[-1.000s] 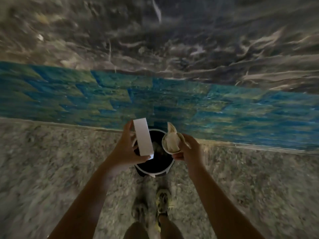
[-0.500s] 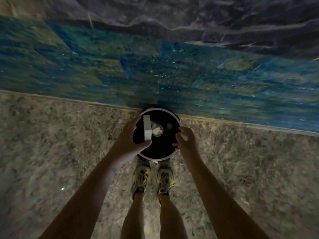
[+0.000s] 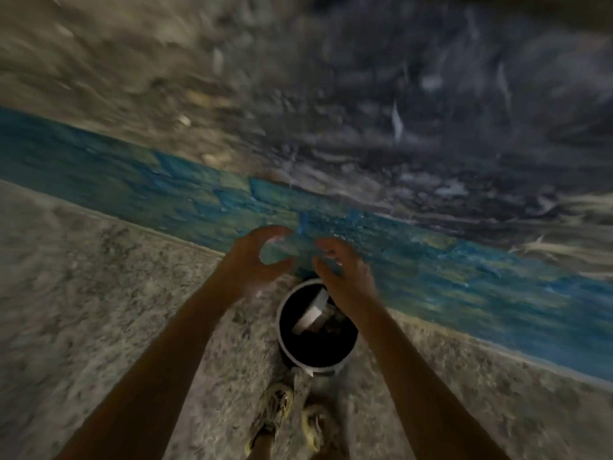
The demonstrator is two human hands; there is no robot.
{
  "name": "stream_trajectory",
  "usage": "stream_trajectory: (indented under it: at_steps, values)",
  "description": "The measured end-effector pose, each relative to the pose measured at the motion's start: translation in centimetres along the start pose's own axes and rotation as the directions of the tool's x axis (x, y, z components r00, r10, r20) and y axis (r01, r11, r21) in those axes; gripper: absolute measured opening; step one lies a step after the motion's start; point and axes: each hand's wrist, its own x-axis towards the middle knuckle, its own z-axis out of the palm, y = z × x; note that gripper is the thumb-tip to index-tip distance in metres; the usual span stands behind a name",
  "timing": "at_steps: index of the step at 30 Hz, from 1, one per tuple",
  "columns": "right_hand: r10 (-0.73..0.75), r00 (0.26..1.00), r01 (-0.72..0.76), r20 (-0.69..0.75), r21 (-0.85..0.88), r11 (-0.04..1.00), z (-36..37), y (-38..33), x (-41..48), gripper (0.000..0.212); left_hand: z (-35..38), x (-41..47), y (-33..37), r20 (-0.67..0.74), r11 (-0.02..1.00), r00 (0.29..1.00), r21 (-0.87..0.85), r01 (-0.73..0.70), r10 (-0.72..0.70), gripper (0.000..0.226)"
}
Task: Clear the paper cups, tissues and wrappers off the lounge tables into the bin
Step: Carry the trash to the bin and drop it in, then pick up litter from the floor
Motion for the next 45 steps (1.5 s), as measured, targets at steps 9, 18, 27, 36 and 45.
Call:
stream_trajectory:
  at_steps: [9, 18, 27, 36, 45]
  values:
    - [-0.523, 0.837, 0.501, 0.162, 0.158, 0.851, 2.2, -19.4, 1.3, 0.026, -15.7, -10.8, 7.3, -0.494, 0.989, 0.867, 0.146, 0.013, 0.062, 0.044]
    - [-0.847, 0.384, 0.748, 0.368, 0.413, 0.519, 12.5, -37.6, -10.6, 0.025, -25.0, -36.3, 10.6, -0.908, 0.920, 0.417, 0.117, 0.373, -0.053, 0.044]
    - [-0.929, -0.195, 0.569, 0.316, 0.808, 0.155, 20.3, -48.9, -39.3, 0.022, -18.3, -68.5, 18.4, -0.973, 0.737, -0.219, -0.197, 0.647, -0.068, 0.051]
    - [-0.781, -0.610, 0.146, 0.130, 0.988, 0.050, 16.5, -48.0, -69.7, 0.041, 0.3, -91.1, 29.6, -0.773, 0.403, -0.630, -0.556, 0.727, 0.070, 0.042]
    - [-0.621, -0.783, -0.025, -0.031, 1.000, -0.018, 13.1, -42.8, -86.2, 0.041, 14.1, -100.5, 35.9, -0.586, 0.206, -0.784, -0.757, 0.620, 0.207, 0.042]
